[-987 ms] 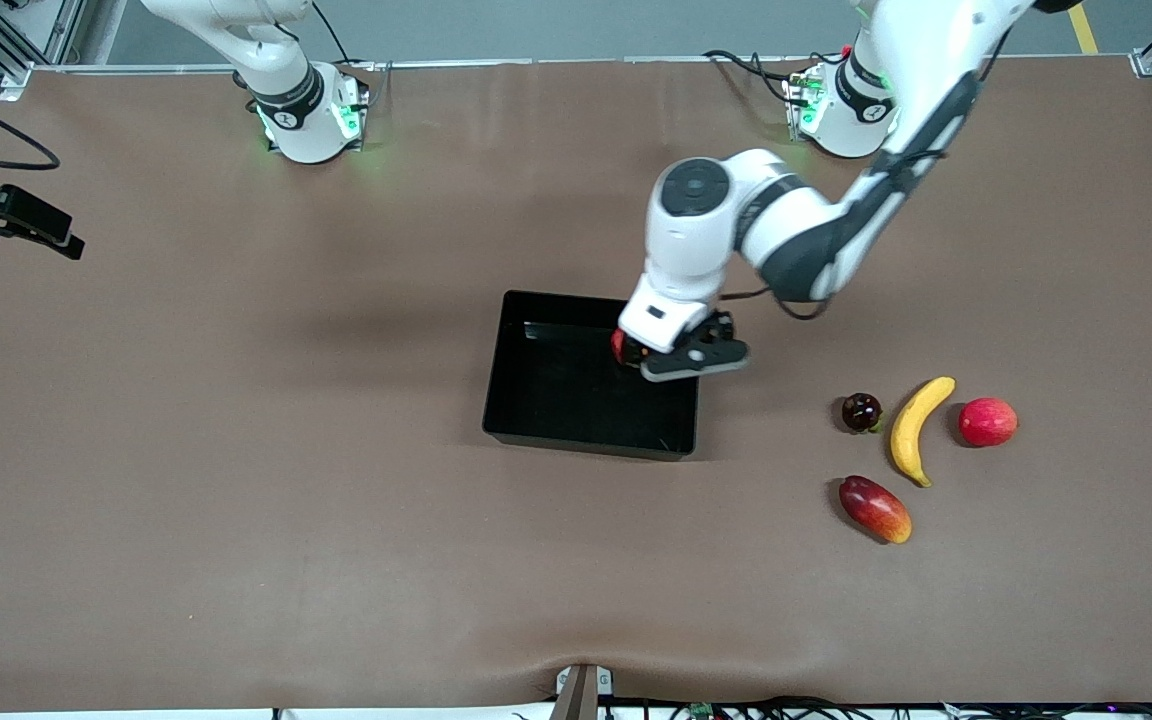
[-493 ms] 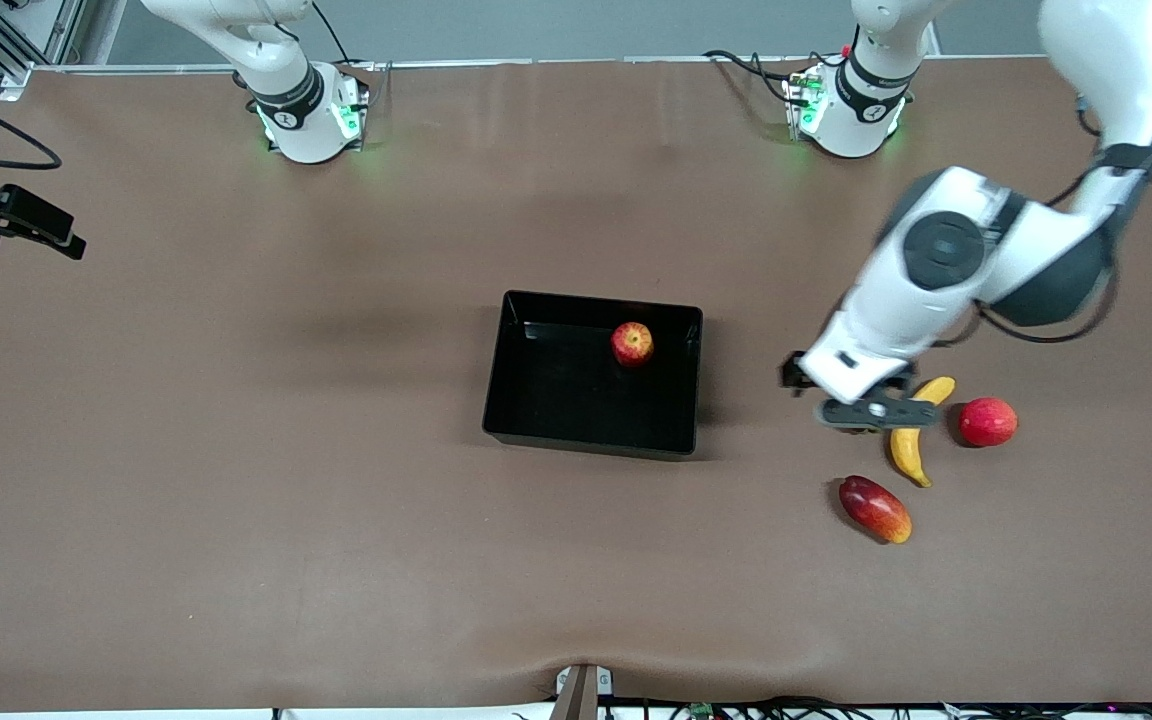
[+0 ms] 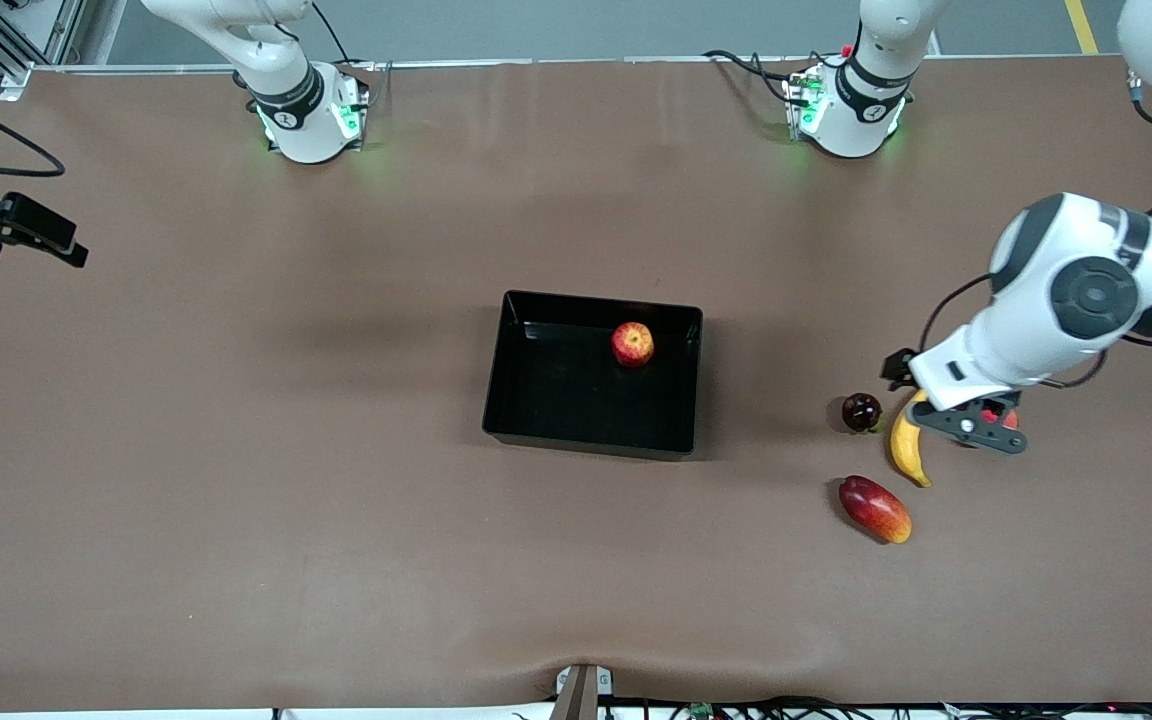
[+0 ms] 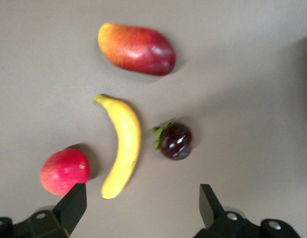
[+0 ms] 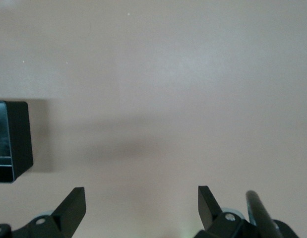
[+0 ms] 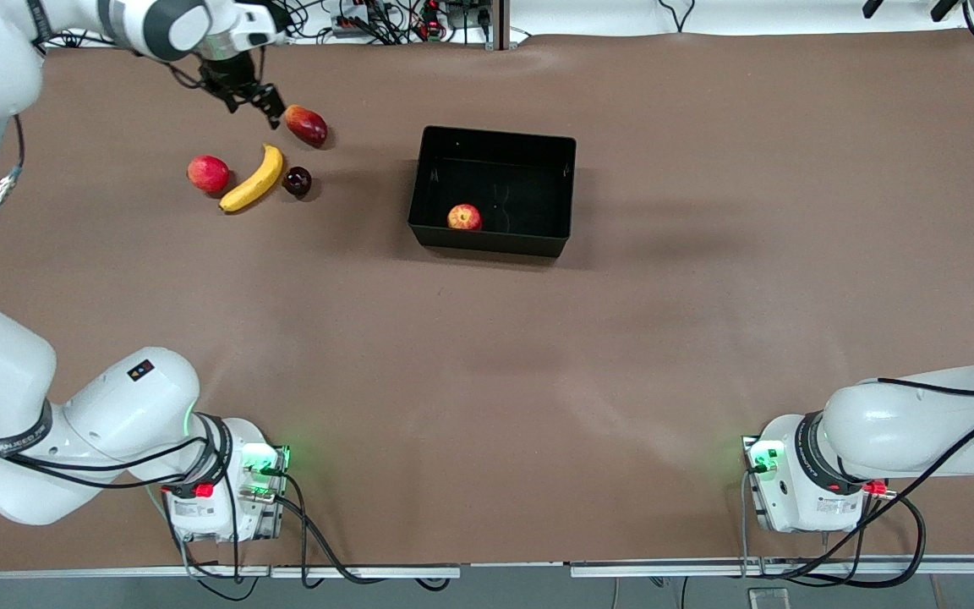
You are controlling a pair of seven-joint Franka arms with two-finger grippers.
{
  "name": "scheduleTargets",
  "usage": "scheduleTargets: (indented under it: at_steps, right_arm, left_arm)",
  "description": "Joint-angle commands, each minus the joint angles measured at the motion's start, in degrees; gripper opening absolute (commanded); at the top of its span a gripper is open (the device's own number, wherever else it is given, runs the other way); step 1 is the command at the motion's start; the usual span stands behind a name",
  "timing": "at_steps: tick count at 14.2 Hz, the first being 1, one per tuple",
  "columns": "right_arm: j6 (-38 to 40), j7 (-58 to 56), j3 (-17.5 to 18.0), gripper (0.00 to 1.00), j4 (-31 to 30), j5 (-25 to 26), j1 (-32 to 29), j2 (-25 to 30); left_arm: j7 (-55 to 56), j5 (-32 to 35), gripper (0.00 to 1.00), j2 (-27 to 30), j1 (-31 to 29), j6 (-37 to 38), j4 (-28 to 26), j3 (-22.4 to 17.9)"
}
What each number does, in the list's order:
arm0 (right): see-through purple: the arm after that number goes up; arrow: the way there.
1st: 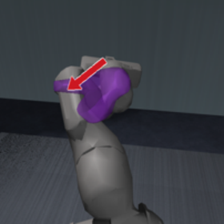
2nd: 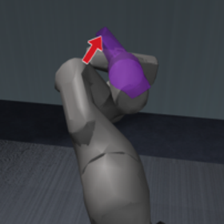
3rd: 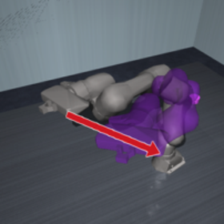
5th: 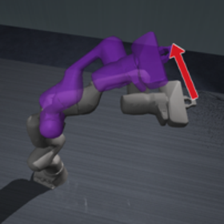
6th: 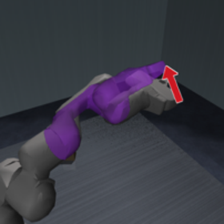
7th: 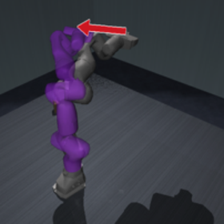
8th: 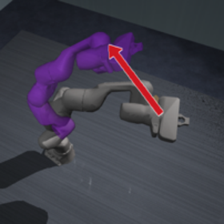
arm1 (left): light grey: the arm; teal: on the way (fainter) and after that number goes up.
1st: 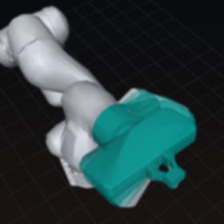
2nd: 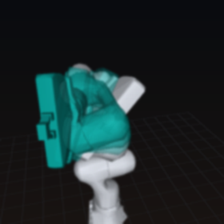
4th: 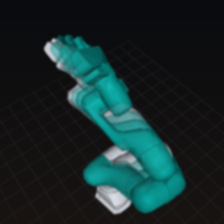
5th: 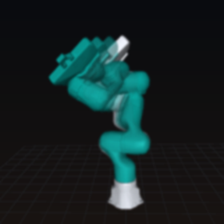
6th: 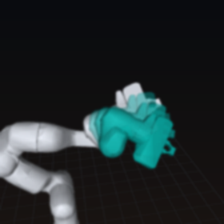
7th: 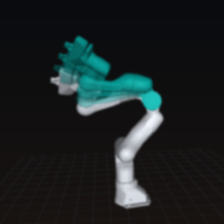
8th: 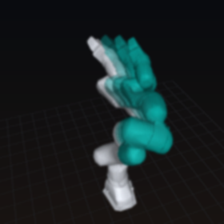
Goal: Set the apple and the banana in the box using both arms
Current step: 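Move the left gripper over the yellow banana, then close the left gripper around the middle of the banana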
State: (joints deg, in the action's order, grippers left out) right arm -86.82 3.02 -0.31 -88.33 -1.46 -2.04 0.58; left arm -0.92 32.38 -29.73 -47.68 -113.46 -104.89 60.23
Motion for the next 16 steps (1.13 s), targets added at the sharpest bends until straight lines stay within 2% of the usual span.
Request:
scheduleTargets:
  at_steps: [1, 6, 8, 15, 16]
  right_arm:
    - [-1.43, -0.47, 0.48, 1.0, 0.44, 0.23, -0.07, -1.37]
    - [-2.57, -0.56, 0.4, 1.0, 0.97, 0.67, 2.3, -1.46]
    - [-2.22, -0.38, 0.48, 1.0, 0.97, 0.4, 2.3, -1.37]
    - [-1.78, -0.03, 0.48, 1.0, 0.97, 0.4, 2.12, -1.11]
    - [-1.78, -0.03, 0.48, 1.0, 0.97, 0.49, 2.12, -1.2]
  left_arm:
    - [-11.17, 0.14, 1.0, -3.65, -6.36, -3.16, -1.99, 1.21]
    - [-17.27, 2.15, 1.0, -5.69, -7.08, -8.42, -4.61, -1.07]
    - [-18.93, 5.83, 1.0, -6.3, -7.08, -13.69, -7.07, -2.3]
    - [-18.85, 8.93, 1.0, -10.43, -6.82, -25.65, -12.18, -7.31]
    - [-18.59, 8.93, 0.97, -10.78, -6.64, -26.8, -12.88, -8.01]
